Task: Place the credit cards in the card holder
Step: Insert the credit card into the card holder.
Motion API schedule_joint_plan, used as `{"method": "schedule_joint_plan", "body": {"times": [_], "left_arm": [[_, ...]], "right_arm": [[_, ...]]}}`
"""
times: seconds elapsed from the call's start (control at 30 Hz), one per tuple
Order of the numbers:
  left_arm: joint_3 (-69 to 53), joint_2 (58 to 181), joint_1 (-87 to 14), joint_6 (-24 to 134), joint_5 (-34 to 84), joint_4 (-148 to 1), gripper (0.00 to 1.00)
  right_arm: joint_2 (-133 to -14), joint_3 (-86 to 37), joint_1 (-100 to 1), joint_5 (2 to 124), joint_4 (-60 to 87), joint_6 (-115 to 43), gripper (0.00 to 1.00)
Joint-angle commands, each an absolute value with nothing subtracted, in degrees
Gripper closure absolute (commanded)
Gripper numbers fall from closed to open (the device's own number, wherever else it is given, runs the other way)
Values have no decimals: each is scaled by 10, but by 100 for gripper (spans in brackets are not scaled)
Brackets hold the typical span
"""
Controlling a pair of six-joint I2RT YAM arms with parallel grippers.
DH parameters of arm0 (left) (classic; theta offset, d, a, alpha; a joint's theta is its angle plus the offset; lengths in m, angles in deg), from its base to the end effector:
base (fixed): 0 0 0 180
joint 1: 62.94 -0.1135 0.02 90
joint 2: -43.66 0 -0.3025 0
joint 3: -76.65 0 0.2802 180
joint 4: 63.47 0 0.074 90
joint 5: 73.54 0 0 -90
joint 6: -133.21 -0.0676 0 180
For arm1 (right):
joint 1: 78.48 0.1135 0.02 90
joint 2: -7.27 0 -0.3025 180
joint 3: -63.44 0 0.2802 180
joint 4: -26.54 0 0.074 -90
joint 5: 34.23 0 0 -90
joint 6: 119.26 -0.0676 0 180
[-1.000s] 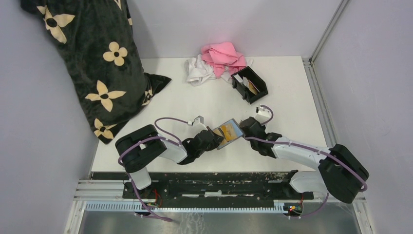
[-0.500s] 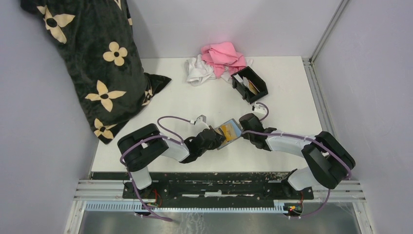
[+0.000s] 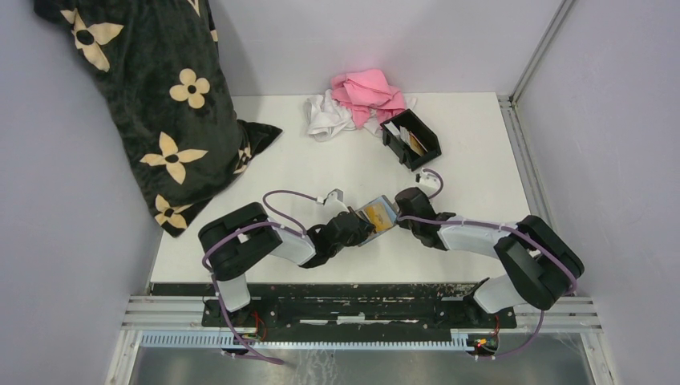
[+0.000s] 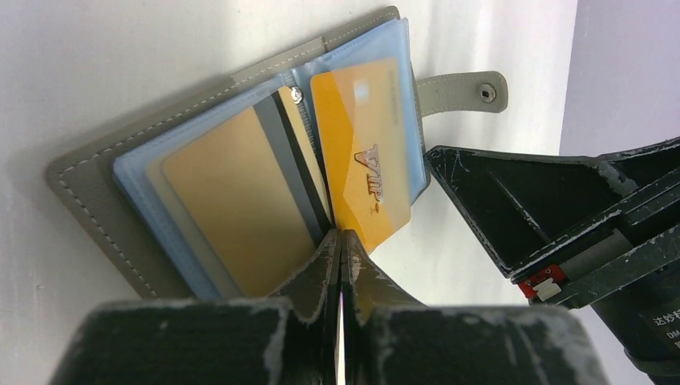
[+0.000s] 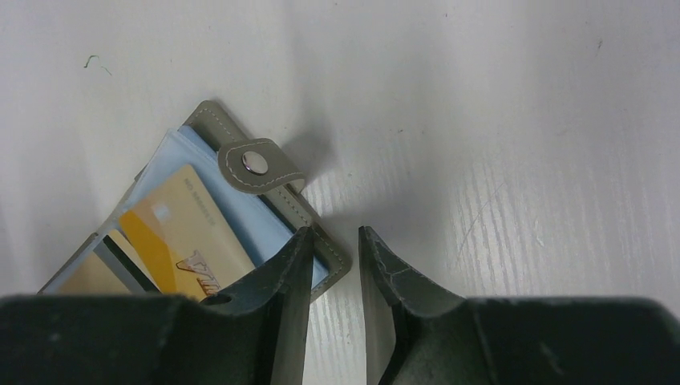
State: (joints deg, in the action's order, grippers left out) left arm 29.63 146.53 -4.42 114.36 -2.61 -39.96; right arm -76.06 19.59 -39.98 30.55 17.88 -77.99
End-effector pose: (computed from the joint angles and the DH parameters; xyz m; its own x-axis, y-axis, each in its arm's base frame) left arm 0.2074 -0.2965 0.1028 -0.7166 -0.5425 -0.4384 -0.0505 0.6673 -0.7431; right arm 0.2459 0.1588 0.1351 -0.6405 0.3594 -0.6787 0.2134 0.9322 0.2922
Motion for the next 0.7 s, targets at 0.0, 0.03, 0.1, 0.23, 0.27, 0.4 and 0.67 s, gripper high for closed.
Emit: {"method": "schedule_joint_plan", "body": {"times": [0.0, 0.03, 0.1, 0.23, 0.27, 0.4, 0.67], "left_arm": [[309, 1508, -33, 1102, -14, -526, 97], [308, 1509, -32, 1103, -13, -525, 97], [307, 1509, -31, 1104, -15, -525, 97], [305, 1510, -28, 1107, -17, -525, 97], [304, 1509, -27, 1107, -18, -525, 97], [310, 1502, -27, 1110, -22, -525, 97], [338, 1439, -26, 1115, -69, -552, 97]], "right_arm": [[-755, 218, -399, 330, 192, -795, 67], [-752, 222, -399, 330, 192, -797, 67], [-746, 227, -398, 330, 191, -798, 67], [-737, 233, -394, 328, 187, -801, 67], [-734, 234, -392, 326, 185, -802, 68], [-725, 235, -387, 323, 179, -802, 68], [-691, 223, -375, 314, 145, -795, 68]]}}
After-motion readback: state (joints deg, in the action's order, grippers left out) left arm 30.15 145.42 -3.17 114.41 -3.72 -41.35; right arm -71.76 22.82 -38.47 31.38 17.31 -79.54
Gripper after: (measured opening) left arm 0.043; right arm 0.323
